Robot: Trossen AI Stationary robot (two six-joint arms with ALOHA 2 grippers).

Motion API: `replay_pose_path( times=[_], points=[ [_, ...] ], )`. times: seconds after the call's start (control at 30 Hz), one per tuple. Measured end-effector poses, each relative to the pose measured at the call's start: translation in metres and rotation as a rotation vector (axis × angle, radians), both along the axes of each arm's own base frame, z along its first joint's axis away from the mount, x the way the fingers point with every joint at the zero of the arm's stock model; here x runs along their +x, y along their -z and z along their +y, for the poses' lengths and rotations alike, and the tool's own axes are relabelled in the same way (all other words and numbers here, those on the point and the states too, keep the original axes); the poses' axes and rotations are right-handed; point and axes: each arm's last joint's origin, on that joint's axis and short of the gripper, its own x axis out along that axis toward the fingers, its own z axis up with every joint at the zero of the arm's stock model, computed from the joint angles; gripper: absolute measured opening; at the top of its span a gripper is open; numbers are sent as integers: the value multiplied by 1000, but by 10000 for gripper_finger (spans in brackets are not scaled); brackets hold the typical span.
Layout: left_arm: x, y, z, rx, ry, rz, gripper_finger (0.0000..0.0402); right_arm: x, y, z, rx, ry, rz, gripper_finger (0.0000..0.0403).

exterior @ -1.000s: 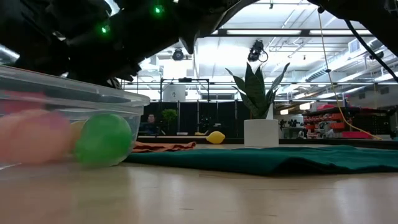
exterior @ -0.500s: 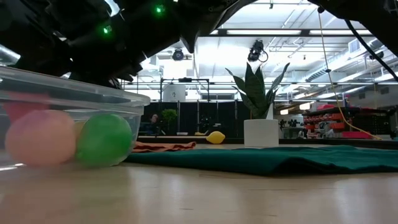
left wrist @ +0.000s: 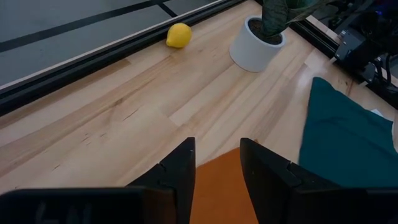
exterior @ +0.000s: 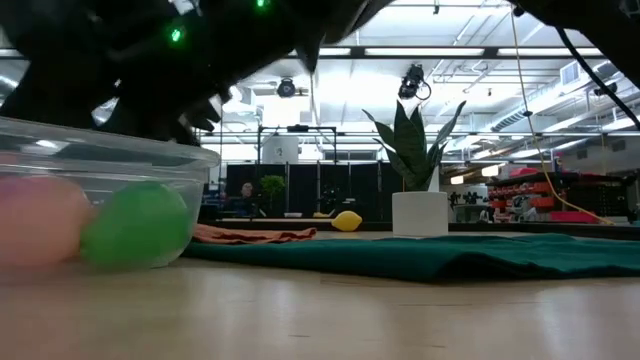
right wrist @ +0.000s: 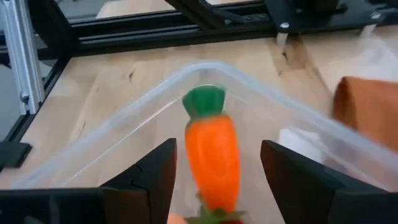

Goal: Pick and placing Produce into tupperware
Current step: Put the lemon into the transparent container

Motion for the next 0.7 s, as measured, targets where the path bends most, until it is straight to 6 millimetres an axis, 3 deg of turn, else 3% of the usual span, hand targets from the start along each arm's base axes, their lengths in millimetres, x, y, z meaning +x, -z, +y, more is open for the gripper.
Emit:
replay_pose_path(
  times=[0.17,0.37,0.7],
  points=[
    [0,0,0,0,0,1,129,-7,-43,-2,-51,-29,-62,201],
    [0,0,0,0,0,1,134,-29,-98,-9,-125,-46,-43,199],
    [0,0,0,0,0,1,135,-102,-182,-31,-244,27,169,182]
  ],
)
